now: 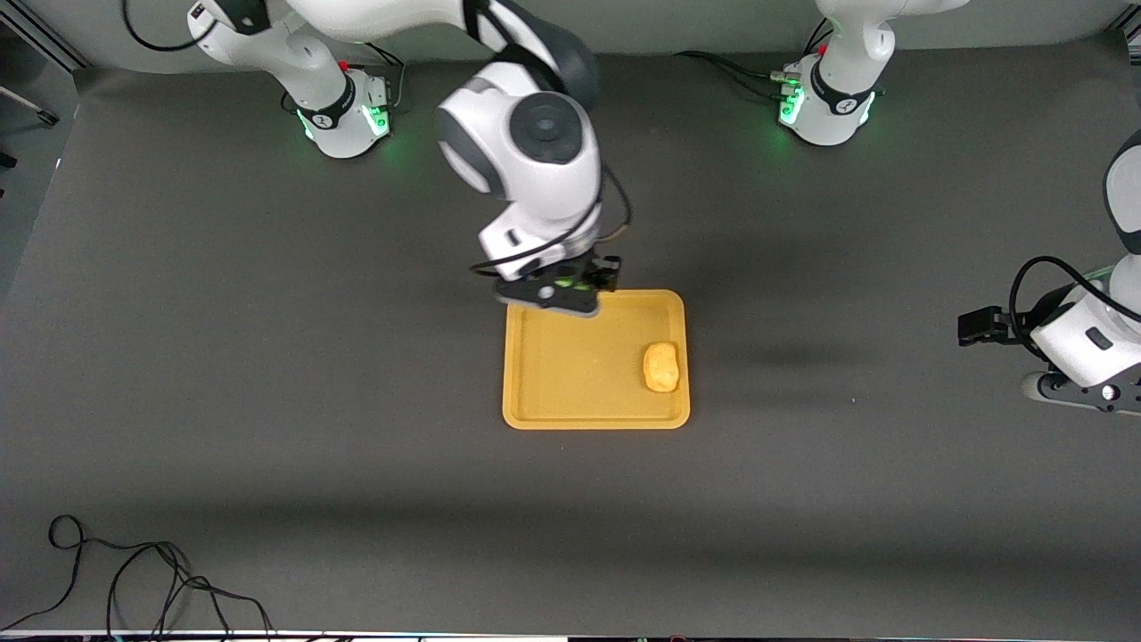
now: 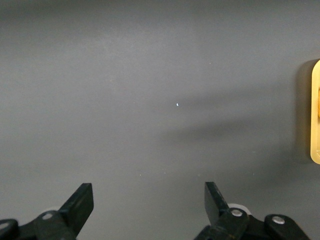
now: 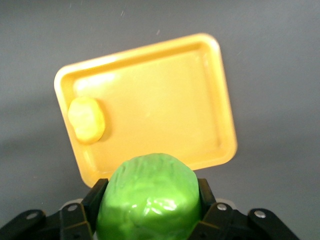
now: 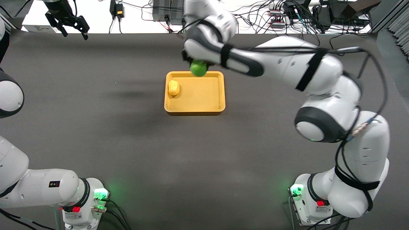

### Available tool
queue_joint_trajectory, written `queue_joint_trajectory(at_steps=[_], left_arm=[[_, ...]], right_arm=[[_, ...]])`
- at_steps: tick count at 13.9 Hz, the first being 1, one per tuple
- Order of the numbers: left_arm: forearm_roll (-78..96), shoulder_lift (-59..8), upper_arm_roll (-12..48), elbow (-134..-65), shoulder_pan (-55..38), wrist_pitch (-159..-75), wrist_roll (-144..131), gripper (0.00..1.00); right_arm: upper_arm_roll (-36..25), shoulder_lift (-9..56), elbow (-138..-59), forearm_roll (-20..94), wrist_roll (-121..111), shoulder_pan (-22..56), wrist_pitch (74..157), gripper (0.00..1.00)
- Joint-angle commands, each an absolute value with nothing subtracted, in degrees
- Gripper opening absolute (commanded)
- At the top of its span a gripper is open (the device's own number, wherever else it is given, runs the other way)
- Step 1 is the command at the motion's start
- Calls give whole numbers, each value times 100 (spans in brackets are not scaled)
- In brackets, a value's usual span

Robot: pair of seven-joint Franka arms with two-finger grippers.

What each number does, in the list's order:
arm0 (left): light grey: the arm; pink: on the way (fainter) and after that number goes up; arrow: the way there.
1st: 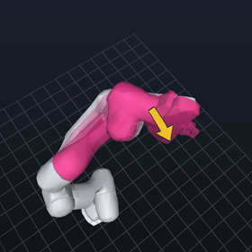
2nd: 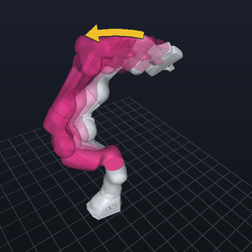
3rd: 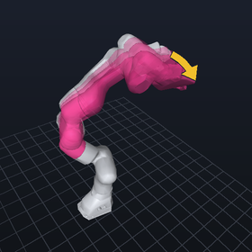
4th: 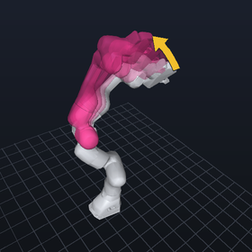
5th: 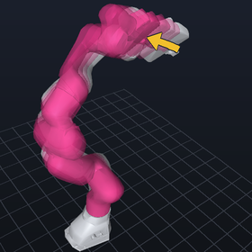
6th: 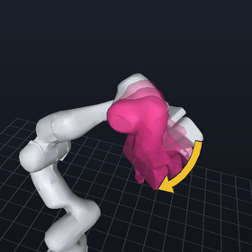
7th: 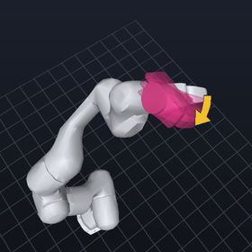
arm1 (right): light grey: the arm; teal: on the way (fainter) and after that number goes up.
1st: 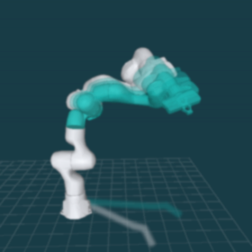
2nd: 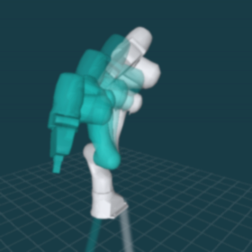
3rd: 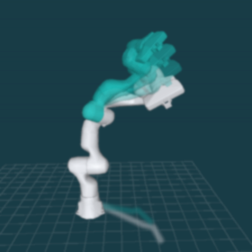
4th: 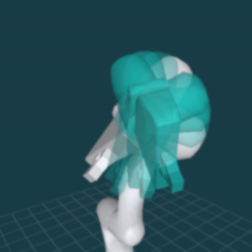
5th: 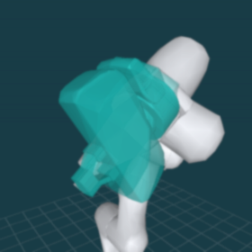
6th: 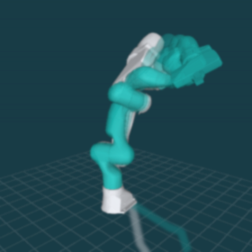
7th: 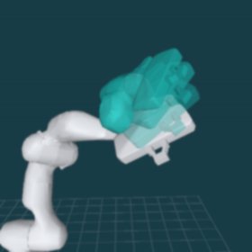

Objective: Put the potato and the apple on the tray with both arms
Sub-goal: 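Carry the green apple with the right gripper over the tray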

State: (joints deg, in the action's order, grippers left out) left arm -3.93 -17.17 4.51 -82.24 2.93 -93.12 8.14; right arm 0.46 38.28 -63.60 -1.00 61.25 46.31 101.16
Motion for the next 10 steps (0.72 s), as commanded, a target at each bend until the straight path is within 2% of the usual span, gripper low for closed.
queue_joint_trajectory(at_steps=[1, 5, 8, 10], left_arm=[[-352, -1600, 466, -8306, 299, -9360, 879, 99], [-352, -1608, 466, -8314, 343, -9325, 896, 99], [-360, -1652, 448, -8314, 369, -9351, 896, 99], [-369, -1626, 457, -8279, 352, -9325, 896, 99]], right_arm=[[-9, 4385, -5845, -280, 6302, 4676, 10202, 60], [-35, 5000, -5949, -694, 6319, 4641, 11071, 60], [-53, 5141, -6625, -765, 6328, 4570, 12310, 60], [-131, 5325, -6706, -773, 6328, 4570, 12550, 60]])
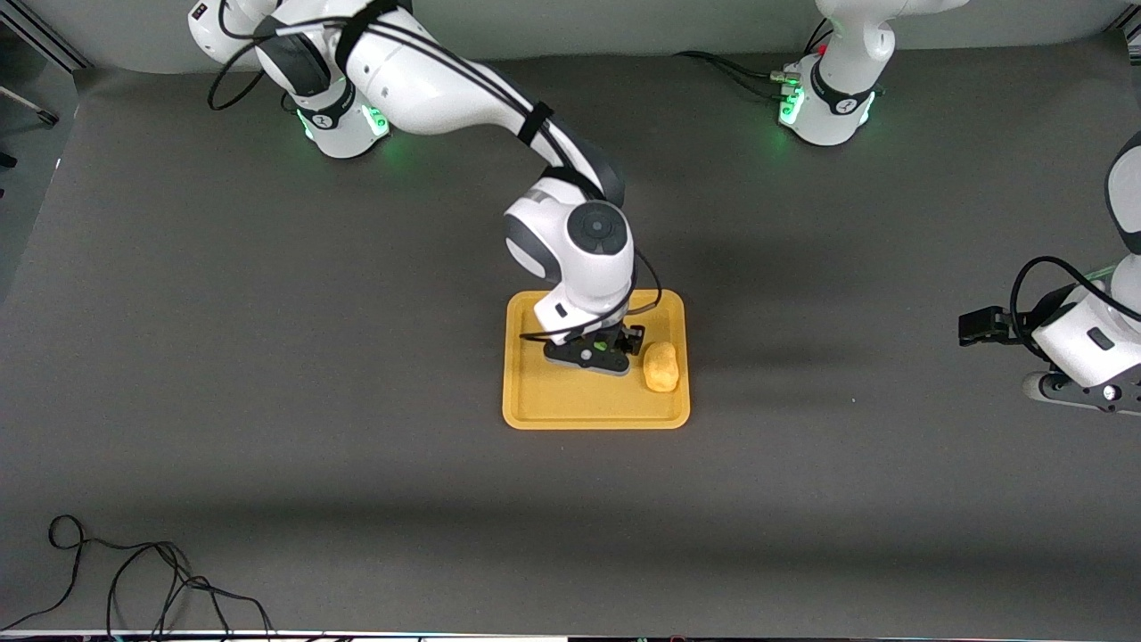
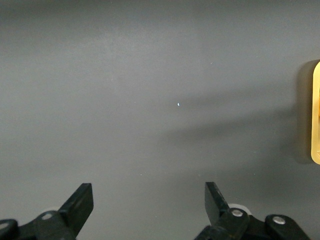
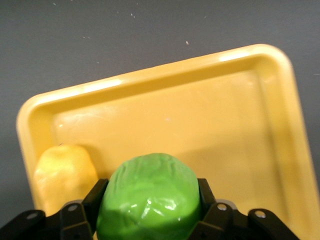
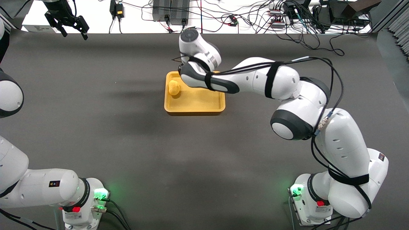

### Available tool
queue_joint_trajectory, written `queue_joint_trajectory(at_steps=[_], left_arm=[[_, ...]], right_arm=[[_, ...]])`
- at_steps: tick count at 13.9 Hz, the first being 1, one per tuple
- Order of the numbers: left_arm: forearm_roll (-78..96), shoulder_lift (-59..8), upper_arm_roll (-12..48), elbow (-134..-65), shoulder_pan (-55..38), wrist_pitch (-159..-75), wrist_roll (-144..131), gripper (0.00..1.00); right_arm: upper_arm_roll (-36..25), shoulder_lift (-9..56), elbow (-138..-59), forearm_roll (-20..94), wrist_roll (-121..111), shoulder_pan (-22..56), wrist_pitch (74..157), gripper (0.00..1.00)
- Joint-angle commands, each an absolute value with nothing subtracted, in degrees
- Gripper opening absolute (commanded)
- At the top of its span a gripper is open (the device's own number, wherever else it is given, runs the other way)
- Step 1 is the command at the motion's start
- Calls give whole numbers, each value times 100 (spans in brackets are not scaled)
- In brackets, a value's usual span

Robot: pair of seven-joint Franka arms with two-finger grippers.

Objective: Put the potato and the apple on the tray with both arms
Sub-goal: 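Carry the green apple with the right gripper over the tray, then lower the apple beside the potato and open the right gripper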

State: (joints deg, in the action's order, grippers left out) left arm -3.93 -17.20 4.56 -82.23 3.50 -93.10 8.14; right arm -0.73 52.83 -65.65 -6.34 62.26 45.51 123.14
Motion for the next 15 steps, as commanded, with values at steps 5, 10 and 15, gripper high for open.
queue_joint_trajectory(at_steps=[5, 10, 15], left_arm=[[-378, -1635, 457, -8262, 334, -9334, 896, 99], [-413, -1626, 457, -8262, 299, -9299, 888, 99], [-413, -1600, 483, -8244, 159, -9238, 800, 99]], right_arm=[[-255, 5660, -6715, -765, 6328, 4562, 12920, 60], [-246, 5608, -6645, -730, 6293, 4447, 12911, 100], [-228, 4669, -6084, -642, 6249, 4438, 11000, 100]])
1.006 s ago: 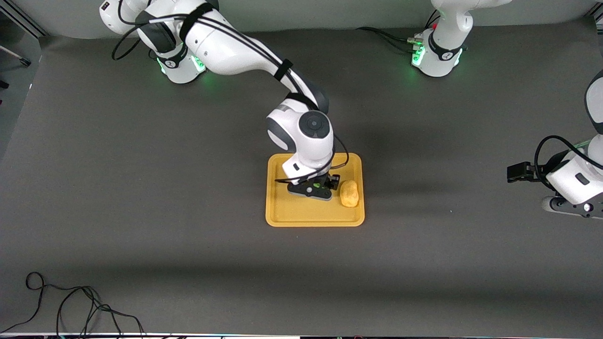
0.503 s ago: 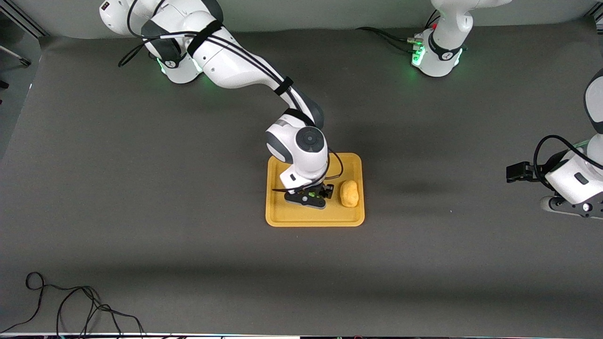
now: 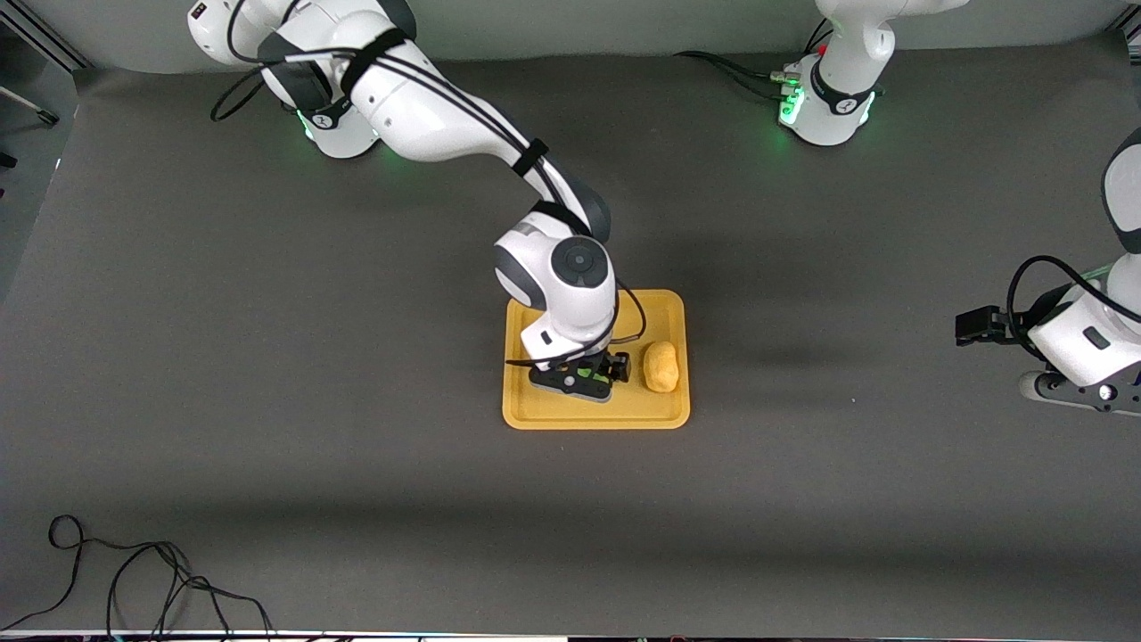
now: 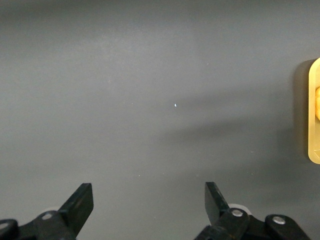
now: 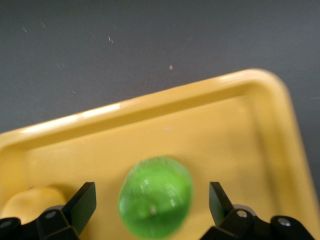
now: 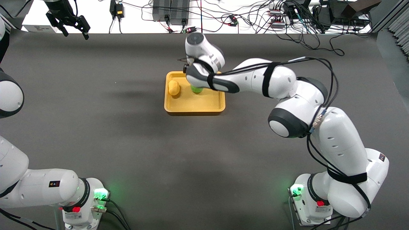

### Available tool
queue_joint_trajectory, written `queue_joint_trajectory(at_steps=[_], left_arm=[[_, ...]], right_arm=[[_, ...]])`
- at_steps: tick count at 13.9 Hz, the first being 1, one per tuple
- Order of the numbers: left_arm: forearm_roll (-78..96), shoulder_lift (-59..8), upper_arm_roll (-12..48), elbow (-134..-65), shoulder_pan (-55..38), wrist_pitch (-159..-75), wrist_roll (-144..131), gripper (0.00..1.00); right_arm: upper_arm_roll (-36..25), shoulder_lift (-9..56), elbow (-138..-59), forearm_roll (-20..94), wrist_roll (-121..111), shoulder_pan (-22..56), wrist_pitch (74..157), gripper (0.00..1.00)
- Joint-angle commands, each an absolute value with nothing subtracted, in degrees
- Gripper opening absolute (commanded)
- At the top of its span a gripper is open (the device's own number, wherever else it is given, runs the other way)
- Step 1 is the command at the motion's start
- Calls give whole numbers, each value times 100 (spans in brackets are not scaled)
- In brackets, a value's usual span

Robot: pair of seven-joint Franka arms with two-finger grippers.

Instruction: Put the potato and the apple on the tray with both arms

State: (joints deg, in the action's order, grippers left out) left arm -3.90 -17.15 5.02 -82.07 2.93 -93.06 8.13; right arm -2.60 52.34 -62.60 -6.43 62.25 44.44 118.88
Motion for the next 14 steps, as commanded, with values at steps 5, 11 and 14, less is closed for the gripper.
queue_joint_trajectory(at_steps=[5, 11, 14], left_arm=[[-518, -1591, 483, -8297, 150, -9167, 791, 99], [-536, -1415, 466, -8525, 114, -9351, 738, 99], [-536, -1345, 483, -8534, 9, -9351, 451, 99]], right_arm=[[-264, 3439, -5994, -492, 5733, 4281, 9626, 100], [-264, 1779, -7299, -274, 3301, 3150, 8797, 100], [-202, 855, -8434, -18, 1903, 2025, 9113, 100]])
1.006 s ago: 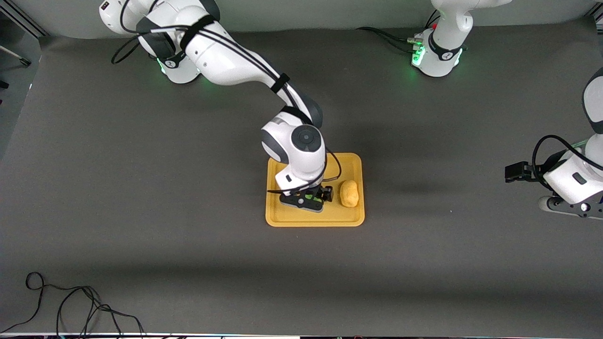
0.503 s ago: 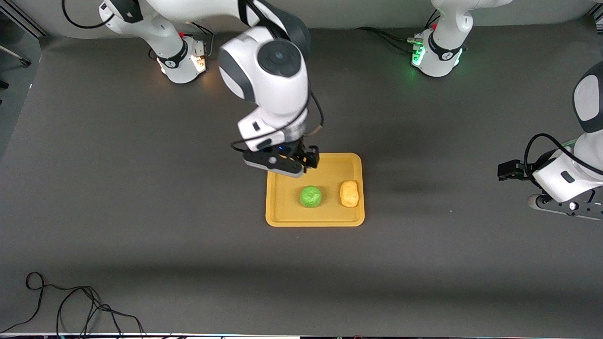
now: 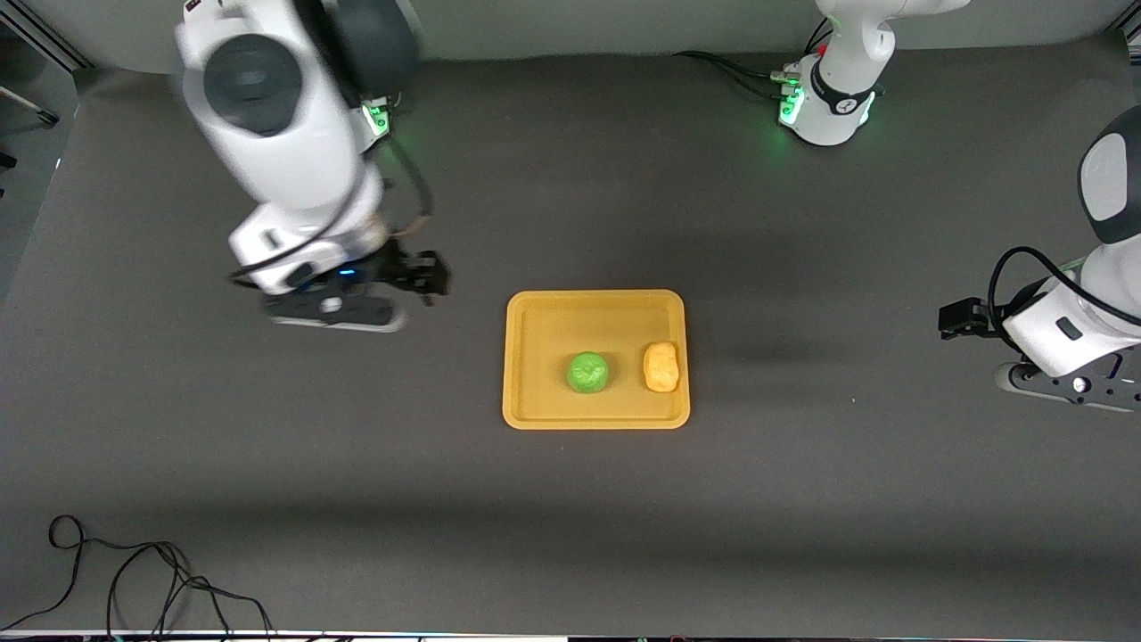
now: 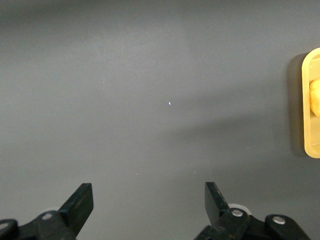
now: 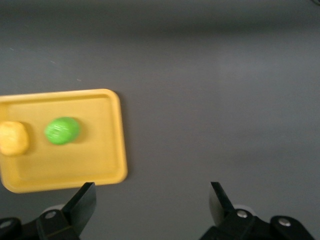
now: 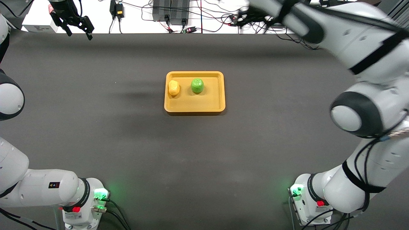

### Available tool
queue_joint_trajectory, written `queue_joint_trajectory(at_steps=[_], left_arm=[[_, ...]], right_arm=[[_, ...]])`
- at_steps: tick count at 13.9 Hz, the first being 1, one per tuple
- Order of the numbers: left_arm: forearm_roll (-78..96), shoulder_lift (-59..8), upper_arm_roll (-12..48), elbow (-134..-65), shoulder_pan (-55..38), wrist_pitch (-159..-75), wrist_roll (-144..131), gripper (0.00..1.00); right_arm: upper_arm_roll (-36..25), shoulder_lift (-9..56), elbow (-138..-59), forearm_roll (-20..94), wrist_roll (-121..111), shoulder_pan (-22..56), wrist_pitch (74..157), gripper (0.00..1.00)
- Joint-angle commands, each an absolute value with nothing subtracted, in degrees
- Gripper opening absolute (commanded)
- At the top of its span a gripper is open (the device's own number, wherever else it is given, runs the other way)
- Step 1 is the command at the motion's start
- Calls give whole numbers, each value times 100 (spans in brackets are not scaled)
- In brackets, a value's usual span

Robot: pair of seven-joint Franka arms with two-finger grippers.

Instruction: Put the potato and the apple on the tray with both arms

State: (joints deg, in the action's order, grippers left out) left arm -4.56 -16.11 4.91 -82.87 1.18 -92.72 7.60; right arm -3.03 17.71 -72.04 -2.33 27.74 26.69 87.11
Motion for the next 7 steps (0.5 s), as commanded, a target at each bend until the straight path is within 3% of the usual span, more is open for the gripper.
queue_joint_trajectory(at_steps=[1, 7], left_arm=[[-536, -1345, 483, -8534, -78, -9352, 266, 99], [-493, -1371, 457, -8525, -53, -9378, 727, 99]], right_arm=[[-185, 644, -8681, 35, 1490, 1708, 9193, 100], [-167, 290, -9097, 211, -25, 239, 9211, 100]])
